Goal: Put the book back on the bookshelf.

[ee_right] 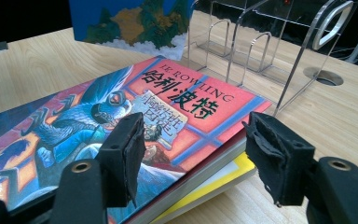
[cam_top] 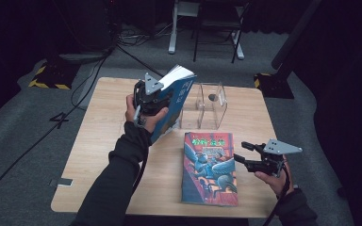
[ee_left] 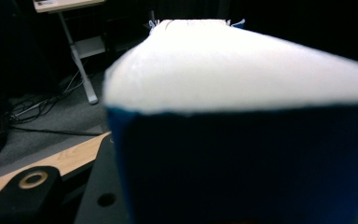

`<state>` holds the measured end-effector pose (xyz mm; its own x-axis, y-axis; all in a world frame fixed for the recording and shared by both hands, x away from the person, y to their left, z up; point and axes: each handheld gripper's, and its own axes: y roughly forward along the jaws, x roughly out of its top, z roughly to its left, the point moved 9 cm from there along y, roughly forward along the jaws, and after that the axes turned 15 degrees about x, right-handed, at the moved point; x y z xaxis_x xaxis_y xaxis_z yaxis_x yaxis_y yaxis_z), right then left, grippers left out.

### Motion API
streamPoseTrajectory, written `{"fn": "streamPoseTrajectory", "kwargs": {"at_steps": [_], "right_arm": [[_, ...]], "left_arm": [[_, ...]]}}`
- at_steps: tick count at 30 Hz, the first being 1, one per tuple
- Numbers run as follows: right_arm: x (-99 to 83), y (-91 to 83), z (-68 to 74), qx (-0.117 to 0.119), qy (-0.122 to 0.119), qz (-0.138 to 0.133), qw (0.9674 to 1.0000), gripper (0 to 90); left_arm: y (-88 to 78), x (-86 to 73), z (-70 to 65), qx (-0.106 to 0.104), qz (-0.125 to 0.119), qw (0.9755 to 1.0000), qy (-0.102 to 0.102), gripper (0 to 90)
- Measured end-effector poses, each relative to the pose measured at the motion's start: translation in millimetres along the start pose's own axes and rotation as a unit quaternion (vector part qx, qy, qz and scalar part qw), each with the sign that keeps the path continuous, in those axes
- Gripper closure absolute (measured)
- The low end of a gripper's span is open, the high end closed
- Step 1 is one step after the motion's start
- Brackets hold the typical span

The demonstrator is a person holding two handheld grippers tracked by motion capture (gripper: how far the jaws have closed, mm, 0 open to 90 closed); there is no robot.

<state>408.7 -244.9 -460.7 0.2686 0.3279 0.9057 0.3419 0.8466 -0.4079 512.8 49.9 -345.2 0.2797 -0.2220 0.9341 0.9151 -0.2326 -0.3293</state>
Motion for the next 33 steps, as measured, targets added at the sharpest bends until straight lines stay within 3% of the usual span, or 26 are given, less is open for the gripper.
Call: {"fn": "streamPoseTrajectory", "kwargs": {"at_steps": [5, 14, 18, 23, 33], "right_arm": [[0.4, 0.2, 0.3, 0.001, 0.0, -0.001, 1.0, 38.5], [-0.5, 0.9, 0.6, 0.004, -0.003, 0.002, 1.0, 39.0], [-1.0, 0.4, 0.9, 0.005, -0.002, 0.002, 1.0, 39.0], [-0.2, -1.6, 1.1, 0.006, -0.004, -0.003, 1.0, 39.0], [-1.3, -1.3, 1.1, 0.007, -0.003, -0.001, 1.0, 38.9]], "left_arm": [[12.5, 0.7, 1.3, 0.014, 0.002, 0.9998, -0.013, 60.7], [32.3, -0.9, -3.7, 0.045, 0.001, 0.999, -0.009, 60.7], [42.4, -7.9, -2.6, 0.057, 0.004, 0.998, -0.025, 60.7], [46.5, -15.0, 0.8, 0.054, -0.004, 0.9975, -0.045, 60.7], [34.0, -25.5, 1.7, 0.034, 0.001, 0.9983, -0.048, 60.3]]}}
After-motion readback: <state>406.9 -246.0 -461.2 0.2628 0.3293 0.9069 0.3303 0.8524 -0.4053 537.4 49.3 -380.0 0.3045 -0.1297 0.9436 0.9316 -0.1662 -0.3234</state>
